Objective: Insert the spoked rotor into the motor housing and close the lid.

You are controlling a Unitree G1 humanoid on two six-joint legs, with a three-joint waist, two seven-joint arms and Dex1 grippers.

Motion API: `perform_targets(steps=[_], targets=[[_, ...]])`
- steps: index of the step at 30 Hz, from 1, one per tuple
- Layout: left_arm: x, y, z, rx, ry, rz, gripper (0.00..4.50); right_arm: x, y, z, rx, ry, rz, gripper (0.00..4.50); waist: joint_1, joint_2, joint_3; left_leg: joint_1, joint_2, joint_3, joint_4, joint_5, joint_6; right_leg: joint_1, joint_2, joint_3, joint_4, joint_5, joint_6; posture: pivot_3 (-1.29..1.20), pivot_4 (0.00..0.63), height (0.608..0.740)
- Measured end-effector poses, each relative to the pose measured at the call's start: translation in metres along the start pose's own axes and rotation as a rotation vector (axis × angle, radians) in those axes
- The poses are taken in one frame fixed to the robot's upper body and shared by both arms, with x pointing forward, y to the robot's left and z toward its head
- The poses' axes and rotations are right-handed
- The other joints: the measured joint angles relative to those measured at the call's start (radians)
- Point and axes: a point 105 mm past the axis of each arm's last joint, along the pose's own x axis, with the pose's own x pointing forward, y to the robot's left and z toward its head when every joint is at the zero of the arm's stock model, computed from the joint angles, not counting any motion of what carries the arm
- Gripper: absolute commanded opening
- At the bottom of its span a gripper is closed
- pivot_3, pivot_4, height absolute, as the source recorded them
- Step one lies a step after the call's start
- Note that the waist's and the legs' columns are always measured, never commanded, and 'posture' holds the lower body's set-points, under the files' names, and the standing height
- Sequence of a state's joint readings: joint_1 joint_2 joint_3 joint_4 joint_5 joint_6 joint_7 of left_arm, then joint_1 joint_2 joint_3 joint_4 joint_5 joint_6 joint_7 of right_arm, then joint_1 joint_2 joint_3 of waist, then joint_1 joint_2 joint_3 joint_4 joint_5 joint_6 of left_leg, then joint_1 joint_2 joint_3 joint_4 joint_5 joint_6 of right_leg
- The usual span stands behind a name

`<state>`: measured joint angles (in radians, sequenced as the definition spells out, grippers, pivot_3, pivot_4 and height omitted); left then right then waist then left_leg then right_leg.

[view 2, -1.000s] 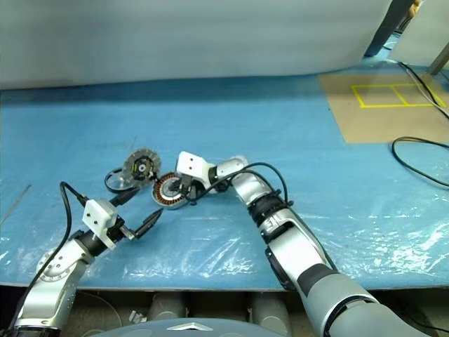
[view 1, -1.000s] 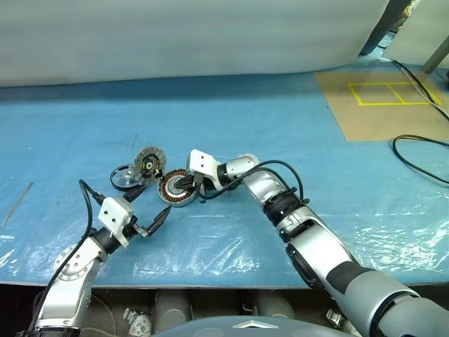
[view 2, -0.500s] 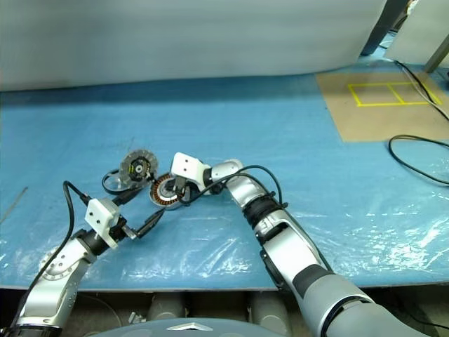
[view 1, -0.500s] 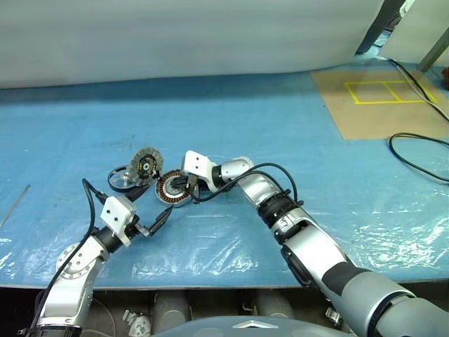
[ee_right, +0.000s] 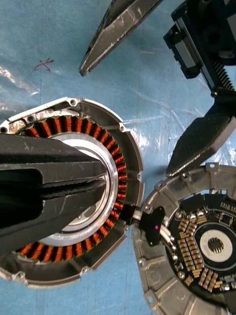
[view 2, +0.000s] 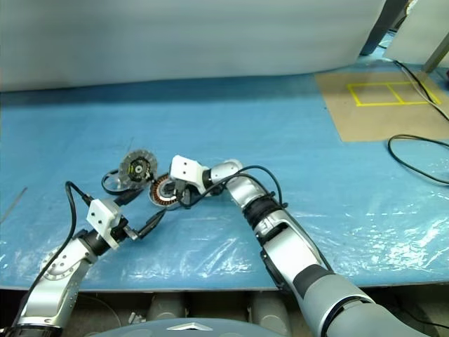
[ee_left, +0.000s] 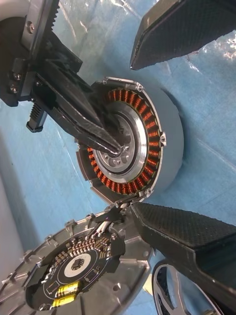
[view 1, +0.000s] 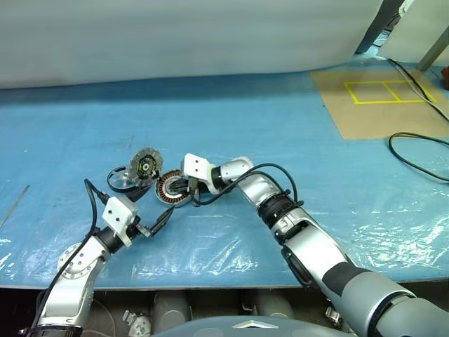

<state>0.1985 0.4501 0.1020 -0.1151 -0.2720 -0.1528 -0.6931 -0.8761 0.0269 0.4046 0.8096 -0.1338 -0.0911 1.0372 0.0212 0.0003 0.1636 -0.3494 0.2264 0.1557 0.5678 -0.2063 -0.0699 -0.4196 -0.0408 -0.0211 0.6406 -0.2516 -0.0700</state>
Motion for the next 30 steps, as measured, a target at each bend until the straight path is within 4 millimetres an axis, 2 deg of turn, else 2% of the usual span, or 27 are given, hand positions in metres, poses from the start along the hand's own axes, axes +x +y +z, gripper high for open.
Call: perform_targets(steps=[11,17,22,30], targets=[[0.001,-0.001,-0.001,0.0,0.001,0.0,4.5,0.002,-0.002,0.0,-0.019,0.054,0.013,0.05,-0.001,0.0,0.0,0.004,0.0,0.0,0.0,0.0,0.0,0.007,0.0,0.0,0.0,0.0,0.0,0.0,0.15,0.74],[0.001,-0.002,-0.001,-0.003,-0.001,0.003,4.5,0.006,-0.005,0.008,0.124,-0.066,-0.025,0.05,0.0,0.0,0.0,0.0,0.0,-0.001,0.001,0.0,0.0,0.001,0.0,0.0,0.0,0.0,0.0,0.0,0.15,0.74],[0.001,-0.001,-0.002,-0.004,0.001,0.005,4.5,0.001,-0.015,0.016,0.099,-0.077,-0.057,0.05,0.0,0.0,0.0,-0.001,0.0,-0.001,0.001,0.0,0.0,0.001,0.0,-0.001,0.0,0.0,0.0,0.0,0.15,0.74],[0.001,-0.002,-0.002,-0.006,0.002,0.005,4.5,0.0,-0.009,0.003,0.068,0.005,-0.021,0.05,0.0,0.0,0.0,-0.001,0.0,-0.001,0.001,0.0,0.0,0.001,0.0,-0.001,0.0,0.0,0.0,0.0,0.15,0.74]])
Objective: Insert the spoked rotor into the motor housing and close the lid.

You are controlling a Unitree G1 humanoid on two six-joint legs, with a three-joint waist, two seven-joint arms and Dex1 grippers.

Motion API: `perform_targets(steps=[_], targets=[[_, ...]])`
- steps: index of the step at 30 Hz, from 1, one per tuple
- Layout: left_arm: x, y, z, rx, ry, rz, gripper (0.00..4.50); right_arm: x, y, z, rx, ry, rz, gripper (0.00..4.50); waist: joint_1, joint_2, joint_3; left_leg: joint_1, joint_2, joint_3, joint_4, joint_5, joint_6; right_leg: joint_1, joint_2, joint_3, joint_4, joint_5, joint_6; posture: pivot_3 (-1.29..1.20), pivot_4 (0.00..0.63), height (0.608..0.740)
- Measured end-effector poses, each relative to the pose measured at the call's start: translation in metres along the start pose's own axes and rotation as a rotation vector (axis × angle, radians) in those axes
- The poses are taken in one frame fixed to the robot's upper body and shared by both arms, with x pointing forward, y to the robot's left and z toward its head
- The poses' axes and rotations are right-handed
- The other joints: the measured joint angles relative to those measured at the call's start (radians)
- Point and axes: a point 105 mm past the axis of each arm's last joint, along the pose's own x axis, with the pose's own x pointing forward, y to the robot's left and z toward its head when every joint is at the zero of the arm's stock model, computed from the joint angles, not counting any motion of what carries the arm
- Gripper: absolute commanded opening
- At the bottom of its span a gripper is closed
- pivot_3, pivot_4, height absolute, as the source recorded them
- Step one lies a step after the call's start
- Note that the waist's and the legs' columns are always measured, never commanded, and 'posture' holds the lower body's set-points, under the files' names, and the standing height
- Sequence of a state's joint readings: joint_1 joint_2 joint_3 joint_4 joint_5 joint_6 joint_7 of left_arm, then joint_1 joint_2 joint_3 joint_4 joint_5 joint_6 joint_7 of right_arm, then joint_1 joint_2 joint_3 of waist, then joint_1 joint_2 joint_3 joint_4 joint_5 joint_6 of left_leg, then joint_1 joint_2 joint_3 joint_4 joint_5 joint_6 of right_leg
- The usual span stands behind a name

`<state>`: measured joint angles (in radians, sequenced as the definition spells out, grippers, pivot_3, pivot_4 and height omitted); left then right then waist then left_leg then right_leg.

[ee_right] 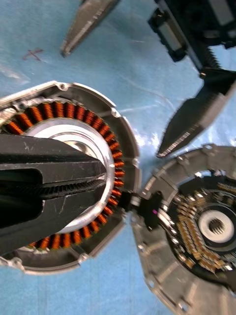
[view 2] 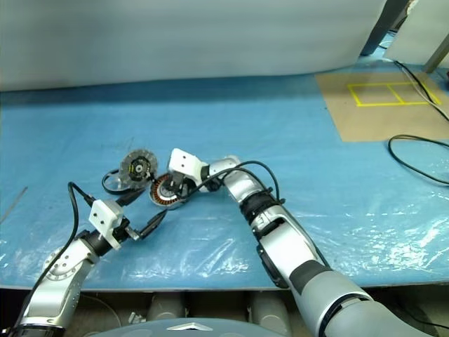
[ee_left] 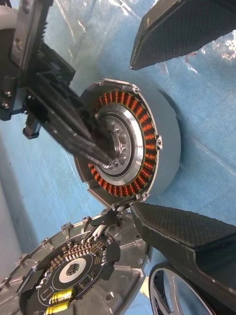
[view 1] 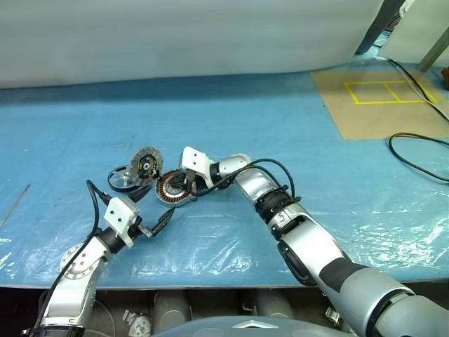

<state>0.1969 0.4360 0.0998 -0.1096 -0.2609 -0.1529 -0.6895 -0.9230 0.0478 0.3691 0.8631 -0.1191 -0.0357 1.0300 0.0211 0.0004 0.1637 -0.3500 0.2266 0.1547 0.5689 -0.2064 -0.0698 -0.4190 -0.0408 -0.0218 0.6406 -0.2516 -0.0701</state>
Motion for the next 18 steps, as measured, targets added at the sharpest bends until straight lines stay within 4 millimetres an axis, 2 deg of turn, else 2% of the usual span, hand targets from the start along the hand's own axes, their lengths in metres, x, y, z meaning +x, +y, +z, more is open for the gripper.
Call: perform_targets(steps=[18], targets=[[0.0014,0.0009,-0.0021,-0.003,0.005,0.002,4.5,-0.0054,0.0018,-0.0032,-0.145,0.102,0.038,0.05,0.0,0.0,0.0,0.001,0.0,0.0,0.0,0.0,0.0,0.002,0.0,0.0,0.0,0.0,0.0,0.0,0.15,0.74]])
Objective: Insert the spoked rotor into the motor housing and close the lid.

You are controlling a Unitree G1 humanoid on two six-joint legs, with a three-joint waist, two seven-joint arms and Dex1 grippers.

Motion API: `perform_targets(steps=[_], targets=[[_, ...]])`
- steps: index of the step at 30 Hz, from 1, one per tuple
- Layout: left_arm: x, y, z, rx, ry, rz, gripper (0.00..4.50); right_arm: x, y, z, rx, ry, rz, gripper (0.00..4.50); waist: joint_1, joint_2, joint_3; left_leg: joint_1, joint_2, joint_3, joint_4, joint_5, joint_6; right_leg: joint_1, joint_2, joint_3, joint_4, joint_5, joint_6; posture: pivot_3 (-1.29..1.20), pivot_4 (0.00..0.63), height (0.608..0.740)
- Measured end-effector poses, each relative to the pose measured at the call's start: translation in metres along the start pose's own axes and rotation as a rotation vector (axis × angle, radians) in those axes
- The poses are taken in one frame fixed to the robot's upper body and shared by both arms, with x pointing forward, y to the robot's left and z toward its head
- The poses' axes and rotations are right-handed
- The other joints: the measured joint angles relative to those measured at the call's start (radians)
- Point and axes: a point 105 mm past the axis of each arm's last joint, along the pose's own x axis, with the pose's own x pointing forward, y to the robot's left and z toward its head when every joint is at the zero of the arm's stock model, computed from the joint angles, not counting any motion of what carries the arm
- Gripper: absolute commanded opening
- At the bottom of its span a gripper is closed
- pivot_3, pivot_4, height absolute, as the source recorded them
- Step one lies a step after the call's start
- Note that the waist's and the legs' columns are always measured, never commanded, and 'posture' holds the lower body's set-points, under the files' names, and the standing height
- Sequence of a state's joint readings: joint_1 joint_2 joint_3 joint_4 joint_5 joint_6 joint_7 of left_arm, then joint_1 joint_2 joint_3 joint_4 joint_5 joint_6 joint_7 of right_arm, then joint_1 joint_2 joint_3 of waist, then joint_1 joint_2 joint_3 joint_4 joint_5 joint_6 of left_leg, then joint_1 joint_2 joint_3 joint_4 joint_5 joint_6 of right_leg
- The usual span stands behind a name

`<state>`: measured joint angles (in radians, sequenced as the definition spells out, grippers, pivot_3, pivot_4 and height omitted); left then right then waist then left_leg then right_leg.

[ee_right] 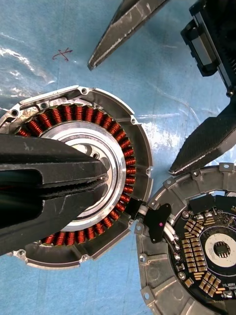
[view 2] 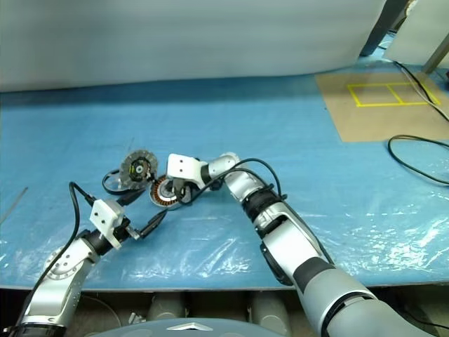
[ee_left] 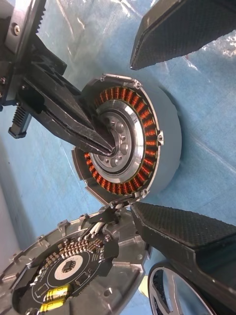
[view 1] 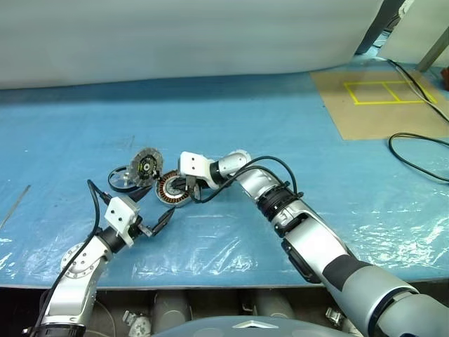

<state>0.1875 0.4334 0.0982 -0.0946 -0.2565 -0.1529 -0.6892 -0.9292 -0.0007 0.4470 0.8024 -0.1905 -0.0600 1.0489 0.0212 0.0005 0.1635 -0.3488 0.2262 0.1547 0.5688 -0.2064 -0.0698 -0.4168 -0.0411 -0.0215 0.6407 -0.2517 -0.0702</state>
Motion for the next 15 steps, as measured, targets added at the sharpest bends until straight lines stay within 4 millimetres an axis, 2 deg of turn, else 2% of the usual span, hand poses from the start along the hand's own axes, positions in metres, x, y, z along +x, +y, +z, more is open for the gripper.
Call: perform_targets(steps=[8,15], targets=[[0.0014,0.0001,0.0008,0.005,-0.002,-0.003,4.5,-0.0004,0.0041,-0.001,-0.064,0.032,0.022,0.05,-0.001,0.0,0.0,0.002,0.0,0.0,-0.001,0.0,0.0,0.004,0.0,0.0,0.0,0.0,0.0,0.0,0.15,0.74],[0.0022,0.0004,0.001,0.007,-0.002,-0.004,4.5,0.0013,0.0037,-0.0021,-0.159,0.102,0.036,0.05,-0.001,0.003,-0.001,0.013,-0.001,0.0,-0.003,0.0,0.0,0.014,-0.001,0.001,-0.001,-0.001,0.0,0.0,0.15,0.74]])
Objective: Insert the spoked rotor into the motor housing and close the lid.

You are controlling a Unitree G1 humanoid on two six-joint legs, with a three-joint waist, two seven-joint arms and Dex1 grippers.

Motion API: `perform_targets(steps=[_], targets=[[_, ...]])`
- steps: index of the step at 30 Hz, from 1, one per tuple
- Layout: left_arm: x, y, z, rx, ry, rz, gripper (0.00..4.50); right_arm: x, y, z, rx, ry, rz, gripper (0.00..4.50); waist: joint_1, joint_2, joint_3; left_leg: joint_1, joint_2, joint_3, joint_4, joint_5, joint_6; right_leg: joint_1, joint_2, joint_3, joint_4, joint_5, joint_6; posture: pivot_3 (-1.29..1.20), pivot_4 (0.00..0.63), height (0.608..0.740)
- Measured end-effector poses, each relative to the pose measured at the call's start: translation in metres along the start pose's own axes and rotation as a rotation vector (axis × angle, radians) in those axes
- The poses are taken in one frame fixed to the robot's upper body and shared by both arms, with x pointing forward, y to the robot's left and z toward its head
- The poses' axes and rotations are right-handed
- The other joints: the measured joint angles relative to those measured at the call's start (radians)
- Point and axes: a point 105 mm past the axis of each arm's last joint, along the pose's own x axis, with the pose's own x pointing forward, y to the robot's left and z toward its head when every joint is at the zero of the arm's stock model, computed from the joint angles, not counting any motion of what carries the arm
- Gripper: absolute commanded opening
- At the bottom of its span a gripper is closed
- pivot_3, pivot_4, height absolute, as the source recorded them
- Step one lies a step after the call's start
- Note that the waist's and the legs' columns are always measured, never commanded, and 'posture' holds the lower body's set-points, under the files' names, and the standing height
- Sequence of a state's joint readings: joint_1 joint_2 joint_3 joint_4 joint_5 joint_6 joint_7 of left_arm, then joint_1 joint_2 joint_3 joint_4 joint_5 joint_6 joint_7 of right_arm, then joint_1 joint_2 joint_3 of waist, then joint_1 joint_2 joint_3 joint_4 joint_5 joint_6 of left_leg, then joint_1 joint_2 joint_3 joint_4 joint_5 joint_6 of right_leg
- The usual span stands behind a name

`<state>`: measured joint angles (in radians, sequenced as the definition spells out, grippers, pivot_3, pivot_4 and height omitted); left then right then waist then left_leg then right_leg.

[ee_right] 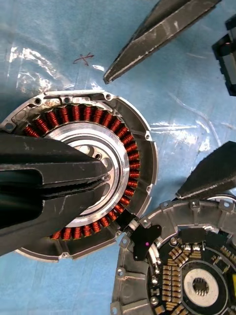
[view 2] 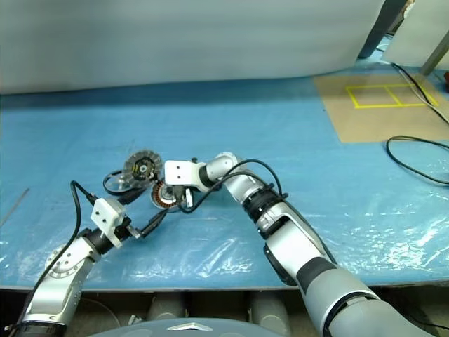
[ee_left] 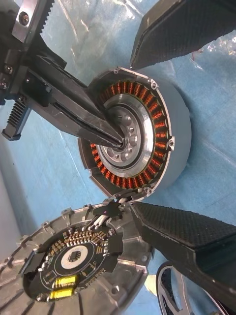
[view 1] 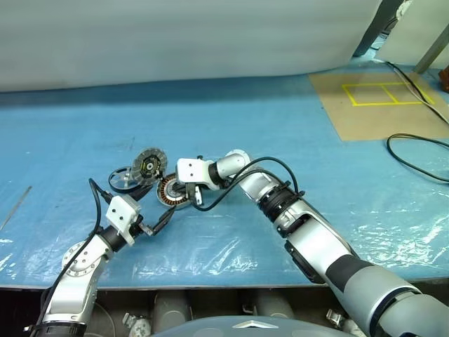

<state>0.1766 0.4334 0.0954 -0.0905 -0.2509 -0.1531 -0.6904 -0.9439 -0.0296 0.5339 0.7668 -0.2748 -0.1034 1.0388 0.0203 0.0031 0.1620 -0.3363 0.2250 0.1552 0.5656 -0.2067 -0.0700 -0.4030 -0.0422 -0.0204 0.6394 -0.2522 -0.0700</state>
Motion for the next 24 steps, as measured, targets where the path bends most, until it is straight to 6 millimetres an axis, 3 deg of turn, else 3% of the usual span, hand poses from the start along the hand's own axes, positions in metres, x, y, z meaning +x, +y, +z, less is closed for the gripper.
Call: perform_targets(steps=[13,16,24], targets=[[-0.001,-0.001,-0.001,0.0,0.003,-0.004,4.5,-0.006,-0.011,0.005,0.085,-0.021,0.031,0.05,0.0,0.001,0.0,-0.004,0.0,0.0,-0.001,0.0,0.0,-0.007,0.0,0.0,0.0,0.0,0.0,0.0,0.15,0.74],[-0.001,-0.001,-0.002,-0.002,0.006,-0.003,4.5,-0.013,-0.019,0.01,0.07,0.0,0.046,0.05,0.0,0.0,0.001,-0.014,0.0,0.0,0.002,0.001,0.002,-0.017,0.0,-0.001,0.0,0.0,0.0,0.0,0.15,0.74],[-0.004,-0.004,-0.006,-0.015,0.013,0.004,4.5,-0.015,-0.026,0.02,0.002,0.053,0.11,0.05,-0.003,-0.001,0.001,-0.016,0.001,0.0,0.0,0.002,0.003,-0.019,0.001,-0.002,0.001,0.0,0.0,0.0,0.15,0.74]])
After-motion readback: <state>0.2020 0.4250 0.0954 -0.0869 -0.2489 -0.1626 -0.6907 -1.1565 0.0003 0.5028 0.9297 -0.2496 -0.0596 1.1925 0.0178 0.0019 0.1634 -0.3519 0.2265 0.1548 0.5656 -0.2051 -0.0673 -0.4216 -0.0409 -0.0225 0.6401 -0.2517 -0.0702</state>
